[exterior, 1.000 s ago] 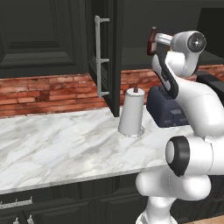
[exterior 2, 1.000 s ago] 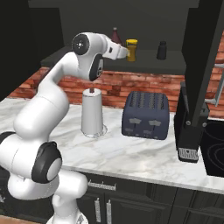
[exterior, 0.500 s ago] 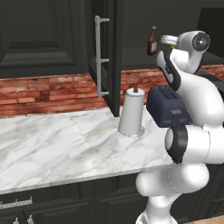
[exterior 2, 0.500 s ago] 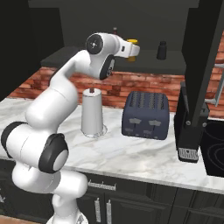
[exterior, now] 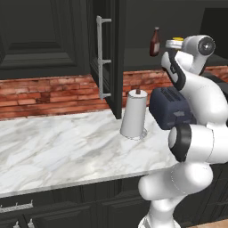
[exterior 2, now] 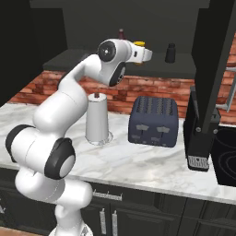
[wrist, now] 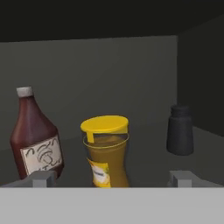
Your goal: Collect the turmeric, ketchup, and shaker from the cabinet and place them next to the stove.
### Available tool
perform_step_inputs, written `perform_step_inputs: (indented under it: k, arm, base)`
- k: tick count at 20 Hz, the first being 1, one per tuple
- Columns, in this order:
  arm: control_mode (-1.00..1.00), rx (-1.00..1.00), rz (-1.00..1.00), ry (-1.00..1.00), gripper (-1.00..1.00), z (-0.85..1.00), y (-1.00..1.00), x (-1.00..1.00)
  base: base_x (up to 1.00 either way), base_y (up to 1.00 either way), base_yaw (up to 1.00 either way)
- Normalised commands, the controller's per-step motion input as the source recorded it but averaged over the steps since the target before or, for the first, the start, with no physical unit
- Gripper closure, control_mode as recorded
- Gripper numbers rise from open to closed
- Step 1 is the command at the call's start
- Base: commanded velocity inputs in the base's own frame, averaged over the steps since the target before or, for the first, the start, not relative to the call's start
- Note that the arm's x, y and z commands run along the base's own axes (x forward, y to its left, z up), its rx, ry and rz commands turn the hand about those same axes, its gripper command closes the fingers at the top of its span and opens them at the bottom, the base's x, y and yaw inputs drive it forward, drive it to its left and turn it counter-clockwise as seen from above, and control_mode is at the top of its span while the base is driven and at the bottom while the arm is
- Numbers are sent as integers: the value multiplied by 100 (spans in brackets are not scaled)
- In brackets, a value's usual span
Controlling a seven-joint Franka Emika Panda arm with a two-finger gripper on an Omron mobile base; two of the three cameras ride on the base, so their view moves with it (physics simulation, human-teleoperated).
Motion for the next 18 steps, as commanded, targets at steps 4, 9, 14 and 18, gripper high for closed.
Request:
perform_step_inputs:
  k: [4,9,14,18]
  arm:
    - [-100,-2,0,0,-100,0,1,15]
    - [-100,0,0,0,-100,1,0,13]
    - [-100,0,0,0,-100,0,0,19]
    - [-100,0,0,0,-100,0,-1,23]
  base:
    - [0,0,0]
    - [0,0,0]
    - [0,0,0]
    - [0,0,0]
